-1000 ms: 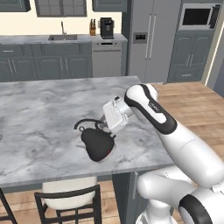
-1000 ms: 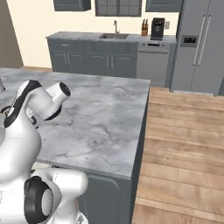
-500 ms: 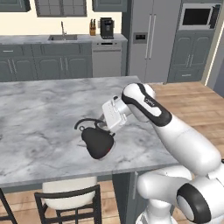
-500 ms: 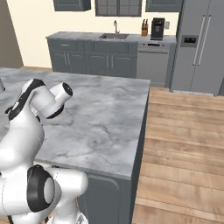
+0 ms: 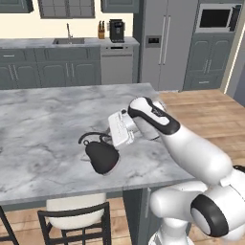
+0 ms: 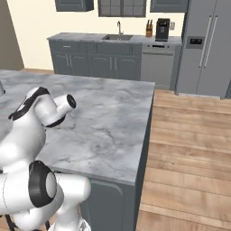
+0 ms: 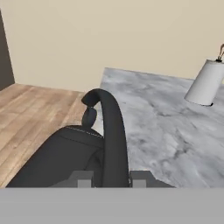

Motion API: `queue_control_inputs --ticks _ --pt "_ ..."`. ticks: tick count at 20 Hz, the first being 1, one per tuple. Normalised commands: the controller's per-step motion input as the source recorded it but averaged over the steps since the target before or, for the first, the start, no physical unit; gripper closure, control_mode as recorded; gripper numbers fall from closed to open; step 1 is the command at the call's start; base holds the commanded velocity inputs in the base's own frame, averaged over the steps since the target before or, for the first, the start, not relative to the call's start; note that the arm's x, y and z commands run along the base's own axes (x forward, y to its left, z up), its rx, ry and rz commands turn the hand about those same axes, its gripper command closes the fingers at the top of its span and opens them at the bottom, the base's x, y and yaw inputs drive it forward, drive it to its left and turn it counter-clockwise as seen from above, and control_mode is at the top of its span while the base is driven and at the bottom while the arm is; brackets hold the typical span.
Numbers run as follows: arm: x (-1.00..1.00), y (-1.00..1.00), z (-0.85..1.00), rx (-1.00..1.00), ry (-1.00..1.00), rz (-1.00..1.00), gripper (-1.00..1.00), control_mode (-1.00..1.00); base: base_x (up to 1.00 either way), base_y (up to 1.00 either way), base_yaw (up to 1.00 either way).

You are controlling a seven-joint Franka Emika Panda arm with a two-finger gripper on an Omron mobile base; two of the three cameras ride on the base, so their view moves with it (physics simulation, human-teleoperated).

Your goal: The kettle is done boiling. Turn off the stove, then wait for 300 timesteps before moving the kettle to the dining table.

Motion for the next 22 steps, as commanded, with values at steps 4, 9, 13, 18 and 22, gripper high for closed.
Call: queue_control_inputs --ticks 4,9,13,18,22 --pt "0.32 0.3 -0.26 0.08 -0.06 0.0 1.0 -1.0 0.0 0.0 0.0" --pt "0.35 0.25 -0.06 0.12 -0.01 0.0 1.0 -1.0 0.0 0.0 0.0" --pt "0.36 0.2 -0.04 0.13 0.0 0.0 1.0 -1.0 0.0 0.0 0.0" --pt "0.35 0.19 -0.09 0.1 0.0 0.0 1.0 -1.0 0.0 0.0 0.0" --pt "0.35 0.18 -0.14 0.06 0.0 0.0 1.0 -1.0 0.0 0.0 0.0"
